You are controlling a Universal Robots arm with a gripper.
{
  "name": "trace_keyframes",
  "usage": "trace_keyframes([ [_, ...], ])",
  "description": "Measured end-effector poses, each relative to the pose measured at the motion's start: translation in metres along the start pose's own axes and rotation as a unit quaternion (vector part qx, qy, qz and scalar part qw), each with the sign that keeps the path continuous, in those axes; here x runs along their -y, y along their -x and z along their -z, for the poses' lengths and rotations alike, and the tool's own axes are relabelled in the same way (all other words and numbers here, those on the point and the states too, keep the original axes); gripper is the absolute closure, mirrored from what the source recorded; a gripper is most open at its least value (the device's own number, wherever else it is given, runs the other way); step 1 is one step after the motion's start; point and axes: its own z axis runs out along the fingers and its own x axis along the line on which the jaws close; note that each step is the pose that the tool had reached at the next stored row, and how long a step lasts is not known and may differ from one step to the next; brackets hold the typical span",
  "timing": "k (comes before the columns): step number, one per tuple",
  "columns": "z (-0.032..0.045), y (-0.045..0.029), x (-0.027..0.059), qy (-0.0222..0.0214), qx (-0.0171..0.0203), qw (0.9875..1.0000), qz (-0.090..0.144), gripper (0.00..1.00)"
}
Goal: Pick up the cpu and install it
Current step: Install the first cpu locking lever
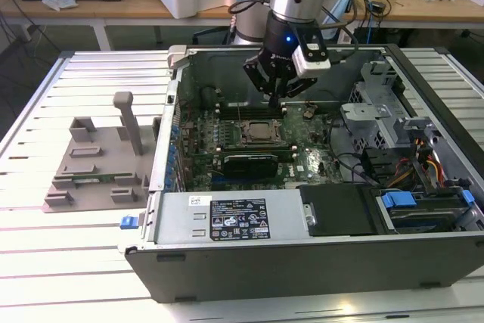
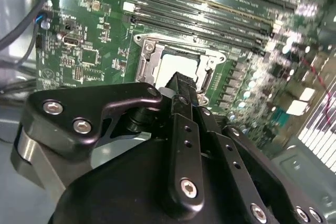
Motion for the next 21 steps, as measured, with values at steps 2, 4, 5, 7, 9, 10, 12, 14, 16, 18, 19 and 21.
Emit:
trace_keyframes([
  [2,0.0000,0.0000,0.0000,-0.0015,0.0018,0.9998,0.021,0.89],
  [4,0.0000,0.0000,0.0000,-0.0026,0.0033,0.9992,0.040,0.89],
  [5,0.0000,0.0000,0.0000,-0.0031,0.0041,0.9987,0.050,0.89],
  [7,0.0000,0.0000,0.0000,0.0019,0.0047,0.9975,0.070,0.89],
  [9,0.0000,0.0000,0.0000,0.0369,-0.0002,0.9957,0.085,0.89],
  [10,0.0000,0.0000,0.0000,0.0409,-0.0007,0.9950,0.091,0.89],
  [12,0.0000,0.0000,0.0000,0.0427,-0.0004,0.9924,0.115,0.89],
  [14,-0.0001,0.0000,0.0000,0.0411,0.0003,0.9892,0.141,0.89],
  [16,-0.0001,0.0000,0.0000,0.0410,0.0004,0.9892,0.141,0.89],
  [18,-0.0008,-0.0064,0.0014,0.0411,0.0005,0.9892,0.141,0.89],
  [19,-0.0012,-0.0106,0.0025,0.0410,0.0005,0.9892,0.141,0.89],
  [21,-0.0022,-0.0203,0.0046,0.0410,0.0005,0.9892,0.141,0.89],
])
